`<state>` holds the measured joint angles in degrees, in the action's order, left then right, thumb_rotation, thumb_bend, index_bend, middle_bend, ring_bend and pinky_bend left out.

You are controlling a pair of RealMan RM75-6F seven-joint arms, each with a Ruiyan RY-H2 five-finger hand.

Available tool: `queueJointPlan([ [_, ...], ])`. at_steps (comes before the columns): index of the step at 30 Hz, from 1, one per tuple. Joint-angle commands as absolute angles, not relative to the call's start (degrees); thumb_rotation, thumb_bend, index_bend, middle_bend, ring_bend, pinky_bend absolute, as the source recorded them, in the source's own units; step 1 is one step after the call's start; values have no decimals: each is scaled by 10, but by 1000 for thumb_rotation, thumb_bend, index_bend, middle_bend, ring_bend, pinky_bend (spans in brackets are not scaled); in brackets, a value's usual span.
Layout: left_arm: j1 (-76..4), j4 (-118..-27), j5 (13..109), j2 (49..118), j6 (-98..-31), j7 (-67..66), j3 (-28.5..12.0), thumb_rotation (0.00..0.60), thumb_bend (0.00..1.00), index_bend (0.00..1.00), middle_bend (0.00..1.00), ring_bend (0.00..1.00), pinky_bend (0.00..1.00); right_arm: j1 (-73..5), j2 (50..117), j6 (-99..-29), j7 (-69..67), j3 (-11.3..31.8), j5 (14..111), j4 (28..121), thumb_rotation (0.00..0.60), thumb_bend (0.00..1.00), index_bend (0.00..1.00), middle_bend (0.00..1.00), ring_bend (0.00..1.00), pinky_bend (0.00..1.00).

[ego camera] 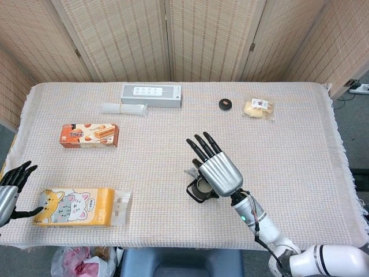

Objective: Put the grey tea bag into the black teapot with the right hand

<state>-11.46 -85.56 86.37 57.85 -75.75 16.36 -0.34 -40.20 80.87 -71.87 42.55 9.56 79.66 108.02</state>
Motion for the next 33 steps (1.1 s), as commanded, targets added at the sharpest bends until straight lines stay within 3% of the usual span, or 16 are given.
queueJointPlan([
  [1, -115, -857, 864, 579, -758, 161, -4, 600, 139, 0, 0, 0, 92, -396, 802, -725, 425, 93, 806, 1088, 600, 456, 603, 94, 0, 0],
  [23, -114, -860, 867, 581, -757, 153, -2, 600, 138, 0, 0, 0, 93, -362, 800, -712, 430, 53, 824, 1063, 600, 456, 603, 94, 0, 0],
  [33, -119, -859, 860, 584, -744, 147, -3, 600, 138, 0, 0, 0, 92, -349, 798, -709, 371, 57, 816, 1024, 600, 442, 597, 93, 0, 0],
])
